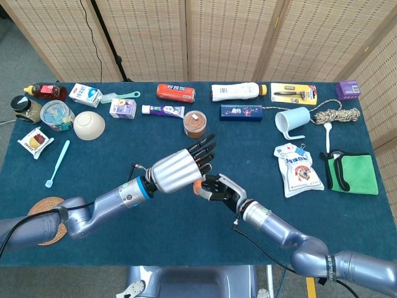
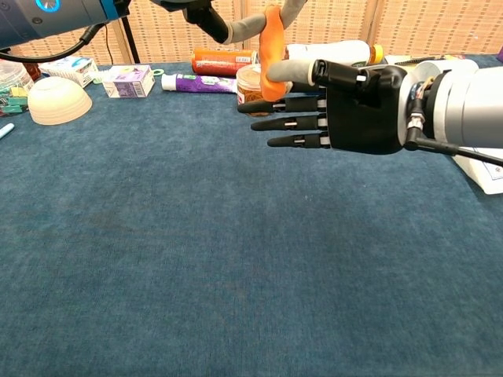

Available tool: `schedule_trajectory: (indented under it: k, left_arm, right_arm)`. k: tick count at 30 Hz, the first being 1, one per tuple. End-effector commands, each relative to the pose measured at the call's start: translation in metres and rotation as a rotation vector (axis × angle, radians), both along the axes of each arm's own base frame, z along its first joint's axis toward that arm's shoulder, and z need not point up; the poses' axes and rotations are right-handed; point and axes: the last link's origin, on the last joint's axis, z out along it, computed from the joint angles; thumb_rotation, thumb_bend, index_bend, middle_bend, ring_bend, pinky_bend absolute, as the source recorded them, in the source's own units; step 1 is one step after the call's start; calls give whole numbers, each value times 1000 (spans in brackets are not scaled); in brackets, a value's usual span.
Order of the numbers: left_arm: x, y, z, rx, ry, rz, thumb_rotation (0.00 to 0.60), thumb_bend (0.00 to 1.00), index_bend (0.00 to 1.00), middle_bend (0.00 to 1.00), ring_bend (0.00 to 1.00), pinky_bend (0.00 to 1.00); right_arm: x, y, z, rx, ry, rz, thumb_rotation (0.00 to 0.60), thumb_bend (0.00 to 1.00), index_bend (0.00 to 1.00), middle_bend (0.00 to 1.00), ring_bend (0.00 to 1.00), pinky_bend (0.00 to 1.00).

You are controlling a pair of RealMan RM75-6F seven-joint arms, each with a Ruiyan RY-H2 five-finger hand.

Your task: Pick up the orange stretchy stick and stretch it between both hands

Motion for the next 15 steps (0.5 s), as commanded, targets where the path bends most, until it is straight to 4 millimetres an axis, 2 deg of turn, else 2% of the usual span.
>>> schedule_trajectory:
  k: [1,15]
  left_arm:
    - [1,0,0,0,-3,3,600,514,846,342,149,0]
    - [0,3,0,4,-4,11,600,514,858,358,154,0]
  right_arm:
    - [-1,0,1,0,3,0,600,610,597,279,163,0]
    - [-2,1,0,5,4,0,600,646,615,295,175,0]
